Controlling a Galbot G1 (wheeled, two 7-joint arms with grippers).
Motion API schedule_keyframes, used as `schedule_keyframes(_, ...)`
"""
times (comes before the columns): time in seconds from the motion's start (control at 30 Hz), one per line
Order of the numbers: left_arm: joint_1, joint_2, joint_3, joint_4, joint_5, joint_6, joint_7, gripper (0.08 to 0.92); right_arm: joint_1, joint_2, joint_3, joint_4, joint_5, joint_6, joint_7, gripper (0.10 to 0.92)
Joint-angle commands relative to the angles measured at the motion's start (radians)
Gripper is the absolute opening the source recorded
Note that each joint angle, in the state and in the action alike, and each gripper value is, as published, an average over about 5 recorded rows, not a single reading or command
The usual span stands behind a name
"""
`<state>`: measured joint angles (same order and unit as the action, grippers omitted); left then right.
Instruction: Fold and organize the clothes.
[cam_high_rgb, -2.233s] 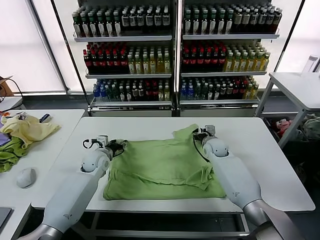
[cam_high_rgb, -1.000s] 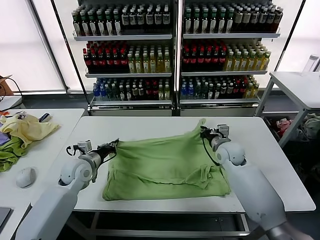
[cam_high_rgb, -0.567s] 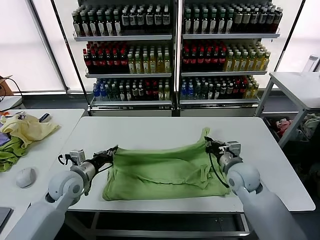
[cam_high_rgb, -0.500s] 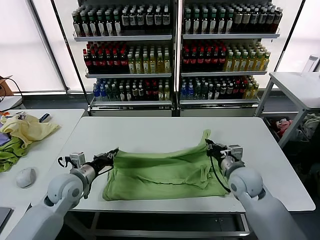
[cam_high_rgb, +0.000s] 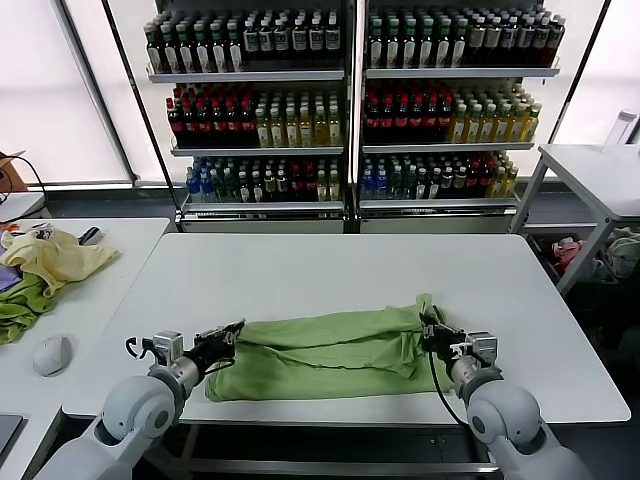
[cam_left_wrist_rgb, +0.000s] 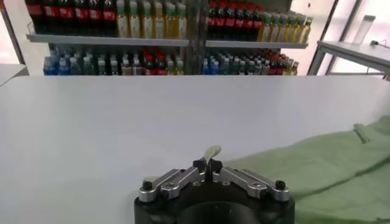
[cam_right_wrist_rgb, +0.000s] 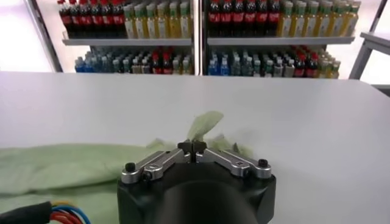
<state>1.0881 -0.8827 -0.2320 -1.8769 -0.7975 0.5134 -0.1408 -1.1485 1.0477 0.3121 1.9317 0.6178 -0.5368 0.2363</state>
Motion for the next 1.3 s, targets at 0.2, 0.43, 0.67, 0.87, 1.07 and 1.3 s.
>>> schedule_keyframes(0.2, 0.103, -0.082, -0.031, -0.077, 0.260, -0.101, -0.109, 0.316, -0.074, 0.013, 0.027, 0.042, -0.055, -0.006, 0.000, 0.362)
schedule_keyframes(0.43, 0.197, -0.184, -0.056, -0.075, 0.490, -0.158, -0.238, 0.524, -0.099, 0.013, 0.041, 0.073, -0.075, 0.009, -0.003, 0.569)
schedule_keyframes(0.67, 0.216, -0.247, -0.038, -0.025, 0.507, -0.125, -0.251, 0.723, -0.100, 0.013, 0.036, 0.080, -0.083, 0.013, -0.004, 0.764)
schedule_keyframes(0.87, 0.208, -0.270, -0.015, -0.002, 0.489, -0.089, -0.224, 0.816, -0.099, 0.005, 0.038, 0.080, -0.082, 0.015, -0.003, 0.821)
schedule_keyframes(1.07, 0.198, -0.259, -0.022, 0.006, 0.423, -0.050, -0.213, 0.697, -0.101, -0.002, 0.041, 0.085, -0.079, 0.015, -0.003, 0.823)
schedule_keyframes(1.3, 0.220, -0.222, -0.063, -0.017, 0.288, -0.007, -0.168, 0.471, -0.102, -0.001, 0.046, 0.088, -0.075, 0.015, -0.003, 0.823)
